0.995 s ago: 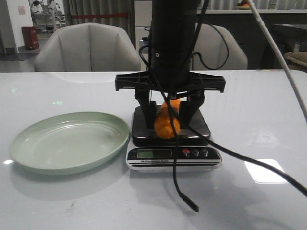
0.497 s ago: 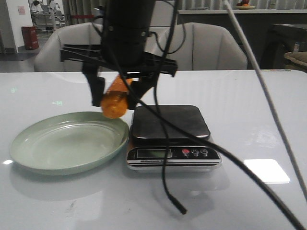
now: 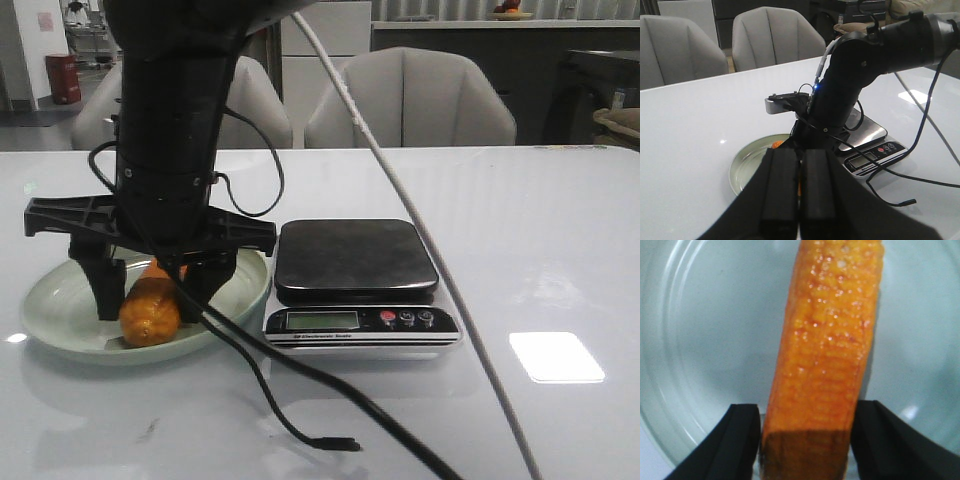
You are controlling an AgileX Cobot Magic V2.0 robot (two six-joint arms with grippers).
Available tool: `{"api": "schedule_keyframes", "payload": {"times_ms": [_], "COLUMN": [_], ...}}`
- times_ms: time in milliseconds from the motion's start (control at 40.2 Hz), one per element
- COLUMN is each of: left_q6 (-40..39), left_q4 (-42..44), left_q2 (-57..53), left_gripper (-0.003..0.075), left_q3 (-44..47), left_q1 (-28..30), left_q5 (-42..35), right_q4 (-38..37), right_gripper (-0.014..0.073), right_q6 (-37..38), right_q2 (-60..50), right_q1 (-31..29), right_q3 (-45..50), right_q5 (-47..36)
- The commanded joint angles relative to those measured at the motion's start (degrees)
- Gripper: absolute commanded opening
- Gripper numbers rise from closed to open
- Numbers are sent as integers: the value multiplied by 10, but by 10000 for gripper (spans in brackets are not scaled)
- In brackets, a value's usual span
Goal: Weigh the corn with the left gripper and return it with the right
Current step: 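Lift the corn with the right gripper and carry it to the plate, then open the right gripper to release the corn and raise it away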
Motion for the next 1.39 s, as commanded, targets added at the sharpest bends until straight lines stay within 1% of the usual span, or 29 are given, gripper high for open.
{"api": "schedule_keyframes", "payload": {"times_ms": [0, 149, 348, 522, 597, 821, 970, 1094, 1219, 1368], "left_q6": [-1, -1, -1, -1, -1, -1, -1, -1, -1, -1], "left_q4": [4, 4, 4, 4, 4, 4, 4, 4, 4, 4], "left_q2": [7, 7, 7, 7, 7, 7, 7, 7, 7, 7], "left_gripper": [134, 133, 133, 134, 133, 133, 133, 133, 134, 133], "left_q3": [-13, -13, -13, -13, -13, -13, -13, -13, -13, -13], "left_q1": [-1, -1, -1, -1, -1, -1, -1, -1, -1, -1], "left_q5": [-39, -39, -39, -39, -39, -39, -39, -39, -39, -39], "right_q4": [-1, -2, 1, 4, 4, 5, 6, 6, 6, 6], "right_gripper": [559, 566, 566, 566, 566, 565, 565, 565, 565, 565], "right_q6": [-5, -12, -116, -226, -255, -311, -329, -352, -365, -372], "right_q2": [-36, -43, -69, -116, -136, -196, -245, -295, -349, -434], "right_q1": [1, -5, -21, -35, -44, -76, -91, -104, -118, -150], "right_q3": [-32, -68, -118, -122, -120, -118, -80, -26, 54, 187], "right_q5": [-2, 33, 115, 178, 196, 251, 246, 238, 204, 144]}}
